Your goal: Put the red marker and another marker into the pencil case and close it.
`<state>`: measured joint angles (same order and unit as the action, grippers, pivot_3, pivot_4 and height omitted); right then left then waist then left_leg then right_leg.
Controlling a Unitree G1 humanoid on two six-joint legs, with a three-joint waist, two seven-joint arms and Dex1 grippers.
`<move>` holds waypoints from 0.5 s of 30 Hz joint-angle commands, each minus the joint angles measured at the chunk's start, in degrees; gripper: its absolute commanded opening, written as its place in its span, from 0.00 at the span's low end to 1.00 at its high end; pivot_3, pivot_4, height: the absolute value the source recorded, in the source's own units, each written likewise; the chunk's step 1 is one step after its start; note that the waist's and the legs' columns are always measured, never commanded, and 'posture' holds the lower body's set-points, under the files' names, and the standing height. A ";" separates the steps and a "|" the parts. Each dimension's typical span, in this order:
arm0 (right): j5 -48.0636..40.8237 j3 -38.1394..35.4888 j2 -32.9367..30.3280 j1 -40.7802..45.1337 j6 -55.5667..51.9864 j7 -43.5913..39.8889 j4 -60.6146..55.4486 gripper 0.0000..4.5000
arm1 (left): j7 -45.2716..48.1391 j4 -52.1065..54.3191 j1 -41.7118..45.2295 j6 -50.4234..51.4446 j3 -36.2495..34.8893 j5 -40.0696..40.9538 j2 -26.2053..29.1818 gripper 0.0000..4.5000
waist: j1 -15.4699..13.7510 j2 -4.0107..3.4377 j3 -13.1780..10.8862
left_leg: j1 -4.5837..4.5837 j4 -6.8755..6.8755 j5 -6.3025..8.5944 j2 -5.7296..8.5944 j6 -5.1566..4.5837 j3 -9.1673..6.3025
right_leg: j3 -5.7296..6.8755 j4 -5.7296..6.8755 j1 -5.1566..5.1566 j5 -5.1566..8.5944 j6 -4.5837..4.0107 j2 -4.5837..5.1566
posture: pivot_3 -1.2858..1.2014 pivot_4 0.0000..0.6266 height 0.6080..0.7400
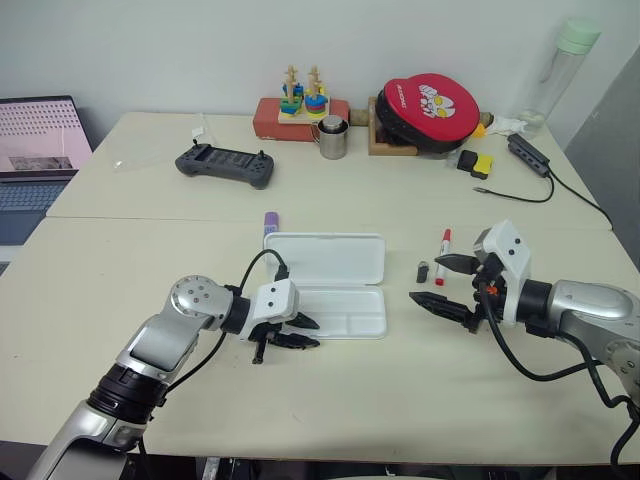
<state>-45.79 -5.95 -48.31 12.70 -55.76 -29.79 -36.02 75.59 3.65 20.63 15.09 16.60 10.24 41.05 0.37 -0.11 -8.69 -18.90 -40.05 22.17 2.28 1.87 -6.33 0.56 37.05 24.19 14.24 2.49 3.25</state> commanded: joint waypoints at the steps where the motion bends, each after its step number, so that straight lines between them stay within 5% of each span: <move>1: 1.19 -0.15 1.12 2.33 -0.59 1.97 0.43 1.00 | -1.06 2.65 1.73 3.17 -2.52 3.89 -1.51 0.49 | -0.01 0.00 0.00 | 0.00 0.00 0.00 0.01 0.00 0.01 | 0.00 0.00 0.00 0.00 0.00 0.00 | 0.52 0.24 1.00; 11: 13.44 2.53 16.47 13.12 -11.91 25.50 12.42 1.00 | -16.22 10.21 7.92 17.46 -9.26 15.22 -13.96 0.97 | 0.12 -0.01 0.01 | 0.00 -0.02 0.00 -0.01 0.00 0.01 | -0.05 0.05 0.03 0.00 0.00 0.02 | 0.52 0.24 1.00; 15: 17.75 2.08 23.87 14.78 -13.65 31.78 15.14 1.00 | -22.03 11.25 9.51 18.51 -8.50 15.02 -18.31 1.00 | 0.22 -0.01 0.01 | -0.02 0.00 -0.01 0.02 0.01 0.06 | -0.08 0.08 0.11 0.00 0.00 0.05 | 0.52 0.24 1.00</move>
<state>-30.07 -3.14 -26.05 26.03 -68.72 -0.91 -20.59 56.29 12.66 29.12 33.33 8.56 24.84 23.97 0.59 -0.12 -8.68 -18.91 -40.06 22.16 2.30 1.89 -6.27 0.48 37.14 24.29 14.24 2.49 3.30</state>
